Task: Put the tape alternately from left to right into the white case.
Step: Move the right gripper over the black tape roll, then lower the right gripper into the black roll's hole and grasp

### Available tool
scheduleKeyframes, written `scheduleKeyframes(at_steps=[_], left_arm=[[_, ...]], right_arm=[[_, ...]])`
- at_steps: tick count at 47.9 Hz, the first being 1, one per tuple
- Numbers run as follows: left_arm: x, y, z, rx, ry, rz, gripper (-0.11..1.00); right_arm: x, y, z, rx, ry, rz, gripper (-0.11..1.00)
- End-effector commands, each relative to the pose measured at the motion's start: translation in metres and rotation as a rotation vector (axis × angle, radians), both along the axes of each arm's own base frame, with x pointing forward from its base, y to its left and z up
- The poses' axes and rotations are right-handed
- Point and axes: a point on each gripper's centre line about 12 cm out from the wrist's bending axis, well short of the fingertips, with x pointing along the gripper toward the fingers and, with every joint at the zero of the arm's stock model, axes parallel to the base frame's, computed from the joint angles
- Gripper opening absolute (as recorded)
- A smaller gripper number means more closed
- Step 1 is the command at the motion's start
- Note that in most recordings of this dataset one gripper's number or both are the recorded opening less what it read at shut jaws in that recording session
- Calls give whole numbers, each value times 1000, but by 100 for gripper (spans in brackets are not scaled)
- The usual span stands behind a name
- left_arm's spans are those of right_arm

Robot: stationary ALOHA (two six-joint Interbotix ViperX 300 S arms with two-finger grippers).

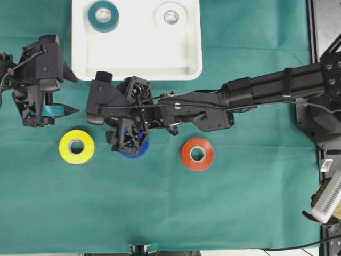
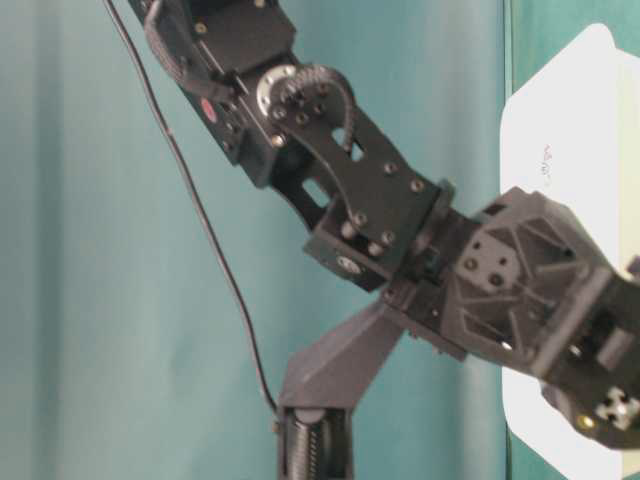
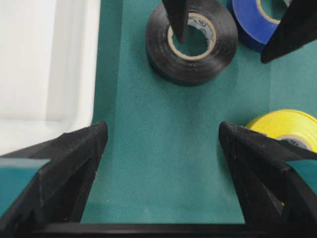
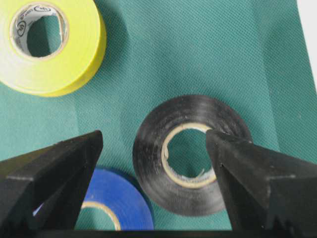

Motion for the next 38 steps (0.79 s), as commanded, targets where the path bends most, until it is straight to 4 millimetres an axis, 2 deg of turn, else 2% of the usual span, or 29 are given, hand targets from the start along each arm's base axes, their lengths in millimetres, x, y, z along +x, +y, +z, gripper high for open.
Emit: scheduleKeyframes(at_steps=[1, 20, 38], left_arm=[[5, 0, 8, -2, -28, 2, 100], [4, 0, 7, -2, -25, 2, 100], [6, 0, 9, -3, -31, 2, 100]], right_arm=[[7, 2, 14, 9, -38, -1, 84], [9, 0, -7, 1, 16, -12, 84], [9, -2, -8, 62, 13, -103, 82]])
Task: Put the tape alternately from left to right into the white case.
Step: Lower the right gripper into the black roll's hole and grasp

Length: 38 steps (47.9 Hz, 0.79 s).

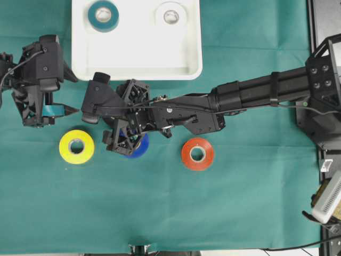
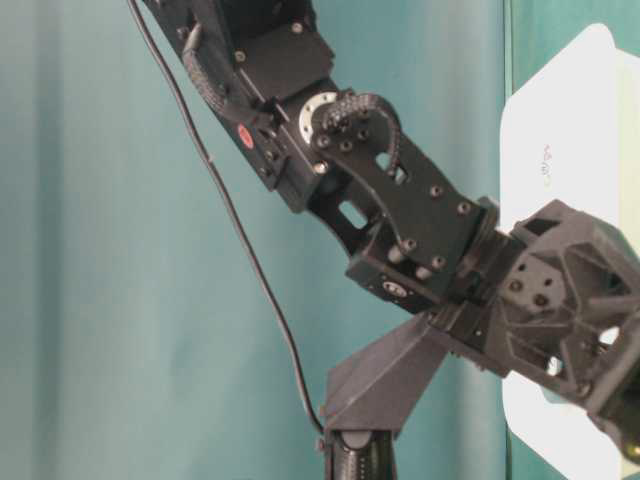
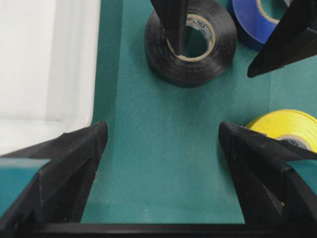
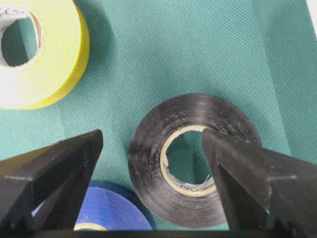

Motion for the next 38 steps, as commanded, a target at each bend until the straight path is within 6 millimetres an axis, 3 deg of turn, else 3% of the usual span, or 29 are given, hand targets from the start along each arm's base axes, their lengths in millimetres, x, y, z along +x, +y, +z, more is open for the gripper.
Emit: scheduleKeyframes(at_steps=[1, 27, 33, 38], left_arm=[[6, 0, 10, -3, -34, 1, 100], [6, -1, 10, -3, -34, 0, 100], [5, -1, 9, -3, -31, 0, 100], [5, 0, 9, -3, -32, 1, 100]], right_arm=[[3, -3, 10, 20, -28, -33, 82], [2, -5, 12, 31, 9, -84, 75], [3, -5, 13, 32, 5, -83, 68], [4, -5, 13, 33, 2, -83, 51]])
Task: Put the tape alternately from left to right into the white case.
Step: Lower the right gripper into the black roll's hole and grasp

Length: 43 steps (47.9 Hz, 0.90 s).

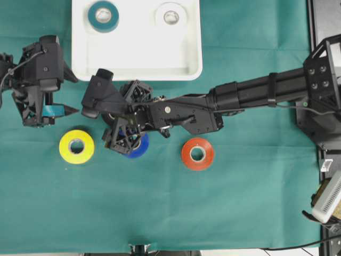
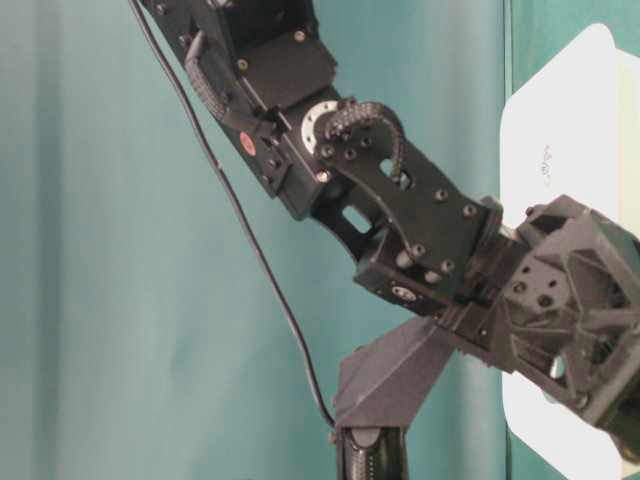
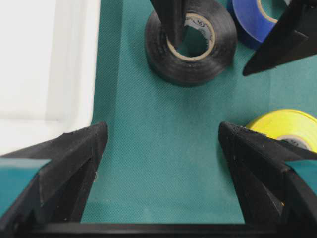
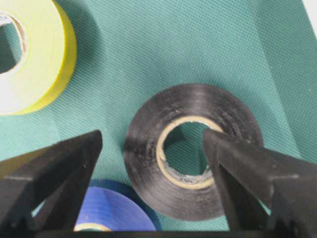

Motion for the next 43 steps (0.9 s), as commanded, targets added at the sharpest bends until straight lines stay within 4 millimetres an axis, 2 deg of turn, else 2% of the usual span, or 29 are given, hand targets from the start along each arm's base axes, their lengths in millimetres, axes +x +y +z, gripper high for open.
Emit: scheduleKeyframes(at_steps=[1, 8, 12, 36, 43], left_arm=[[5, 0, 9, 0, -34, -1, 100], [6, 0, 9, 1, -34, -2, 100], [6, 0, 10, 1, -34, -2, 100], [6, -1, 10, 0, -34, -2, 100], [7, 0, 10, 0, -35, -1, 100]], right_arm=[[6, -2, 16, 4, -43, -4, 46], [6, -2, 16, 4, -44, -4, 12], [6, -2, 16, 2, -44, -2, 0], [8, 0, 19, -2, -56, 11, 0], [7, 4, 29, -1, -71, 17, 0]])
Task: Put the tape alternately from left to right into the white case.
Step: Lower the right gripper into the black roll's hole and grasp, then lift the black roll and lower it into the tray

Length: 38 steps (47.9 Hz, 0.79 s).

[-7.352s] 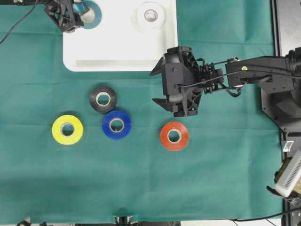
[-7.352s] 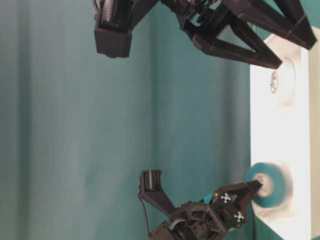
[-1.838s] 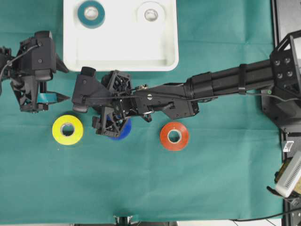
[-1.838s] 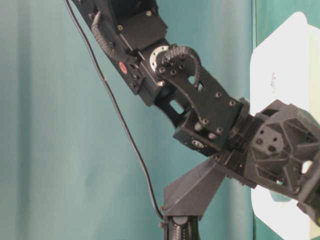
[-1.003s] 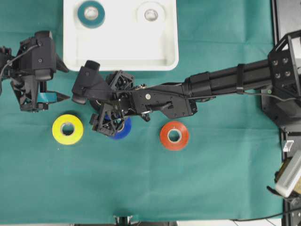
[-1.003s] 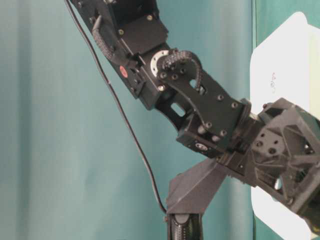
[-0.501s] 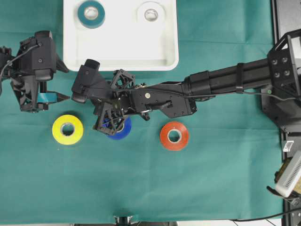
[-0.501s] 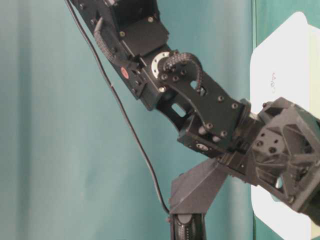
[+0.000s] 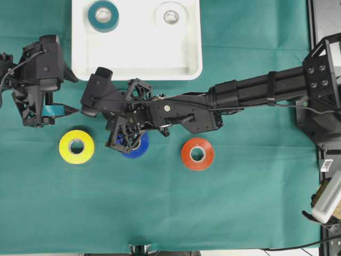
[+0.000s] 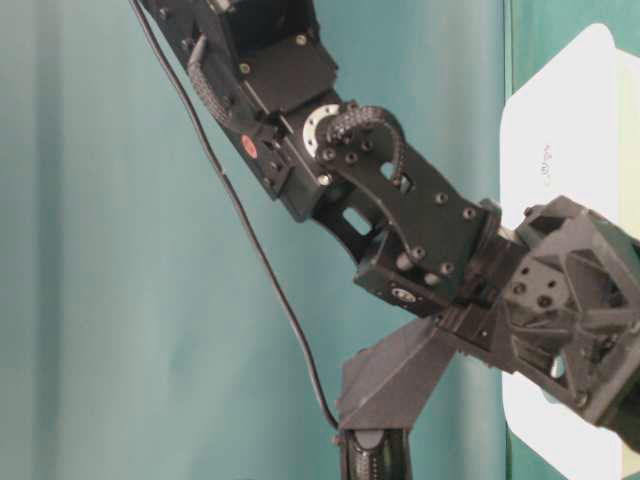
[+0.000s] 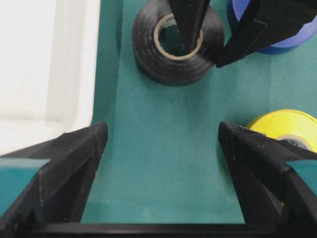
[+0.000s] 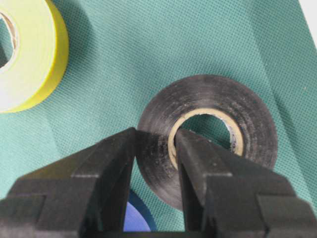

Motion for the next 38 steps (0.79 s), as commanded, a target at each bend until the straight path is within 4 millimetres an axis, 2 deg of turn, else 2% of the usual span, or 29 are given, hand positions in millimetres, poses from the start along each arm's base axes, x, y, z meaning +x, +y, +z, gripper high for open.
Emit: scheduleKeyframes(at_steps=[1, 12, 30, 38], left_arm=[[7, 0, 10, 0, -37, -1, 100], [7, 0, 11, 0, -38, -1, 100], [7, 0, 12, 0, -41, -1, 100], [7, -1, 11, 0, -38, -2, 100]], right_arm=[[6, 4, 31, 4, -70, 10, 0], [0, 9, 61, -1, -98, 18, 0], [-5, 6, 69, -26, -78, 14, 0], [-9, -7, 75, -81, -55, 6, 0]])
